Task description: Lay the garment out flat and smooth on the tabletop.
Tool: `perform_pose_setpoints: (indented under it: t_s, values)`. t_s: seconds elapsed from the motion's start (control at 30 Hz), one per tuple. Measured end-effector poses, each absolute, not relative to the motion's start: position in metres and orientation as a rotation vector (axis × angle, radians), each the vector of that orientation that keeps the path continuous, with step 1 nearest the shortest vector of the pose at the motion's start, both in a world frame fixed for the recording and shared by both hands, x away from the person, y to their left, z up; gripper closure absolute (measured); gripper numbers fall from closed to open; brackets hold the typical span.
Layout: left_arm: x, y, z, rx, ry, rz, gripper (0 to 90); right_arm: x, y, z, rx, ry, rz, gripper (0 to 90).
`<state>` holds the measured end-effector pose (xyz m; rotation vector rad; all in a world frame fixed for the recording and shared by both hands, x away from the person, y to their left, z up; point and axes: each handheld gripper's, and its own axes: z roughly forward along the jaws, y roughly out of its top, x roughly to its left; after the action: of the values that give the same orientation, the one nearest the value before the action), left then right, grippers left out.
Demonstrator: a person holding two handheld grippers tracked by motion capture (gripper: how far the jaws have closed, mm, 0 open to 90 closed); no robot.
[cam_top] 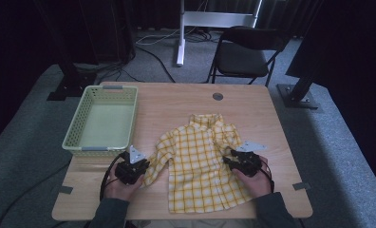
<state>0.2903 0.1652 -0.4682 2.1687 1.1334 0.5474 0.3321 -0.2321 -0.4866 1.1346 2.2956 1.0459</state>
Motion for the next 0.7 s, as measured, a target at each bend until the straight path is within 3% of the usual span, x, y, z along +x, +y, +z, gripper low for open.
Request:
perform_pose_setpoints:
  t_s: [0.7]
  values:
    - [0.2898,0.1734,-0.4673,2.159,1.159,0.564,82.1,0.3321,-0.2321,-0.4866,1.135,2.297,1.047,52.1]
